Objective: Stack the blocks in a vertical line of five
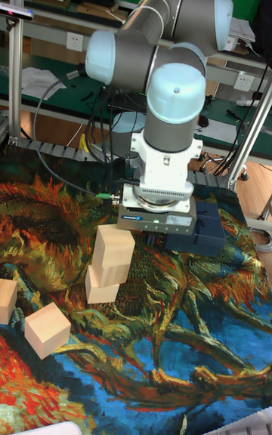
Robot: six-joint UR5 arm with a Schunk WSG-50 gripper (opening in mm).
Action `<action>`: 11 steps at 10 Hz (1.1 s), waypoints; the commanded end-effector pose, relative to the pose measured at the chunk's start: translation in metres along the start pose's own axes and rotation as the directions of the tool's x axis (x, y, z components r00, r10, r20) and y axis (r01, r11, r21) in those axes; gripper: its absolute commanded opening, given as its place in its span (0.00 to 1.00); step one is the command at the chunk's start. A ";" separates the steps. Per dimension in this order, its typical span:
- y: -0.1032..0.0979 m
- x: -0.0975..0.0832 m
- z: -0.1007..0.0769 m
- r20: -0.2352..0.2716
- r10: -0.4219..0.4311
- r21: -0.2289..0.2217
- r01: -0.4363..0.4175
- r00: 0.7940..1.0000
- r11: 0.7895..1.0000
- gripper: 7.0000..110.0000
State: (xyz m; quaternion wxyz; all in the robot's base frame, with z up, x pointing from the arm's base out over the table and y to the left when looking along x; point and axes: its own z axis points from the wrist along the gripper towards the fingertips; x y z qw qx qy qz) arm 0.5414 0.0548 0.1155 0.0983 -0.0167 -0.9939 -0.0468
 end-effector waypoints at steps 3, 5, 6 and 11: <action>-0.026 -0.003 0.005 0.028 0.119 0.080 -0.121 0.992 0.989 0.00; -0.028 -0.001 0.001 0.031 0.113 0.083 -0.116 0.993 0.990 0.00; -0.021 -0.002 0.000 0.032 0.118 0.055 -0.119 0.993 0.991 0.00; -0.025 -0.003 -0.003 0.040 0.118 0.057 -0.120 0.992 0.991 0.00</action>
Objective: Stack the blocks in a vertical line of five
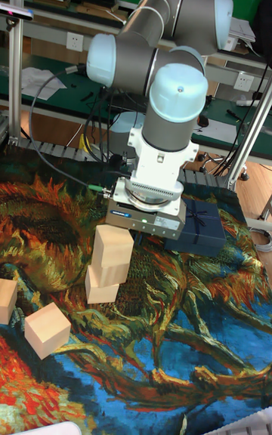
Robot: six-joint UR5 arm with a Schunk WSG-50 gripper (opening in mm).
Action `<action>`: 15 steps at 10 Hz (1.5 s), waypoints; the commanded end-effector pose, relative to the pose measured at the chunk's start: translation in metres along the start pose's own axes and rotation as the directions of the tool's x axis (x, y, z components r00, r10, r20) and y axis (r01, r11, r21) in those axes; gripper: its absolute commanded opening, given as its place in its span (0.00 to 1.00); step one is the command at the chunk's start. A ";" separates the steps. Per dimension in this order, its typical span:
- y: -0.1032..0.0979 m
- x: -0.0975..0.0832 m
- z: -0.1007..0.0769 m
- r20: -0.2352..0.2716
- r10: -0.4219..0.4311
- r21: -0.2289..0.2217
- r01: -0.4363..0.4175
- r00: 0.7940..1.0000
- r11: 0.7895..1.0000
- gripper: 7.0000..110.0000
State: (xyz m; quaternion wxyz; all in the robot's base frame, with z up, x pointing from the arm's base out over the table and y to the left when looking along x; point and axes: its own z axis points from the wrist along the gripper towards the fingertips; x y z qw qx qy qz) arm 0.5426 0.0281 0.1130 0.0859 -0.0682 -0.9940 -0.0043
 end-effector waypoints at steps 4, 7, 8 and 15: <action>0.018 0.033 -0.001 -0.076 0.005 -0.053 -0.009 0.997 0.999 0.00; 0.009 0.044 -0.010 -0.090 -0.015 -0.034 0.012 0.996 0.999 0.00; 0.007 0.045 -0.025 -0.102 -0.032 -0.056 0.027 0.994 0.998 0.00; -0.085 -0.050 -0.105 0.140 -0.191 -0.066 0.202 0.972 0.977 0.00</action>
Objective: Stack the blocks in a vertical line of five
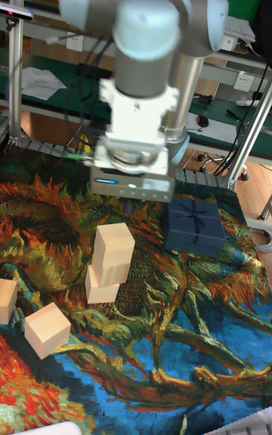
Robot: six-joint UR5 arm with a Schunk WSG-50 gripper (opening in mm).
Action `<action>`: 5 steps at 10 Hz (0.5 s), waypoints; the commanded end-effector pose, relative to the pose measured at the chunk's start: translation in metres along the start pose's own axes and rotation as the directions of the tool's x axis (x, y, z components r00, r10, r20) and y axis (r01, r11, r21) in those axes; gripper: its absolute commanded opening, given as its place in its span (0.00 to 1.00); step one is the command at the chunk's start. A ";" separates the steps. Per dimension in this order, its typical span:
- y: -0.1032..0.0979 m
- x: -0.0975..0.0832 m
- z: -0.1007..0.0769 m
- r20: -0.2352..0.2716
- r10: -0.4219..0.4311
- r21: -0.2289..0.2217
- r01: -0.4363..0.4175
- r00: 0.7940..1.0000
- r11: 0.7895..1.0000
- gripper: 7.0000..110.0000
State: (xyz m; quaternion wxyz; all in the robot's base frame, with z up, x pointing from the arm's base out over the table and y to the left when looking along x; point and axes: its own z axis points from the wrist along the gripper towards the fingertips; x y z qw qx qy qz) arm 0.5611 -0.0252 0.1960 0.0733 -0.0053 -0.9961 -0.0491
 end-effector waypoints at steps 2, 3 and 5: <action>-0.064 -0.040 -0.015 0.092 -0.071 0.053 0.066 0.993 0.996 0.00; -0.075 -0.040 -0.016 0.088 -0.068 0.075 0.061 0.994 0.995 0.00; -0.081 -0.041 -0.018 0.095 -0.090 0.075 0.083 0.991 0.994 0.00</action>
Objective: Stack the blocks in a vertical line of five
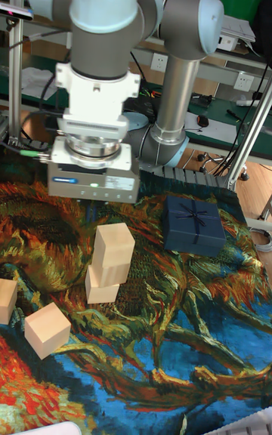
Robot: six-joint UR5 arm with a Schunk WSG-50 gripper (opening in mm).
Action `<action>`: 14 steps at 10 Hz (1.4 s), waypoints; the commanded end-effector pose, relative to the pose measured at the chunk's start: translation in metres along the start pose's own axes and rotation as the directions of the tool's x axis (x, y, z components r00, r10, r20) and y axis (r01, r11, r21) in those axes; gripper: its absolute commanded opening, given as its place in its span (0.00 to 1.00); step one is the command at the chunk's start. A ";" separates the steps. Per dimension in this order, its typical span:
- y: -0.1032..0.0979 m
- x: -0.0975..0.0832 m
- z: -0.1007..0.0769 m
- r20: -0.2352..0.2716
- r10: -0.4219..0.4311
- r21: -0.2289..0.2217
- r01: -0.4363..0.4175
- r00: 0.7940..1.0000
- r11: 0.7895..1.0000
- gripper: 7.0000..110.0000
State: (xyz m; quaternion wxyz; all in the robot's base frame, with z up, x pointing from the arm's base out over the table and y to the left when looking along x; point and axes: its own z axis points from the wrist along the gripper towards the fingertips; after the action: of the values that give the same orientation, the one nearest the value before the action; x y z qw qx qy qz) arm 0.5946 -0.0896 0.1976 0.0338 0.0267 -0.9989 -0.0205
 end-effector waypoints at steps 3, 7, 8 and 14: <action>-0.015 -0.010 -0.006 0.024 -0.034 -0.032 0.035 0.999 0.999 0.00; -0.032 -0.014 -0.010 0.018 -0.028 0.009 0.027 0.999 1.000 0.00; -0.041 -0.012 -0.009 0.017 -0.031 0.035 0.030 0.999 0.999 0.00; -0.052 -0.017 -0.014 0.038 -0.054 0.022 0.053 0.998 0.998 0.00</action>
State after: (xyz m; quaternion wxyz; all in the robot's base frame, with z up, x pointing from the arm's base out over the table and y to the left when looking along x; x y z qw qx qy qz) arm 0.6114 -0.1348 0.2045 0.0210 0.0468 -0.9987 -0.0077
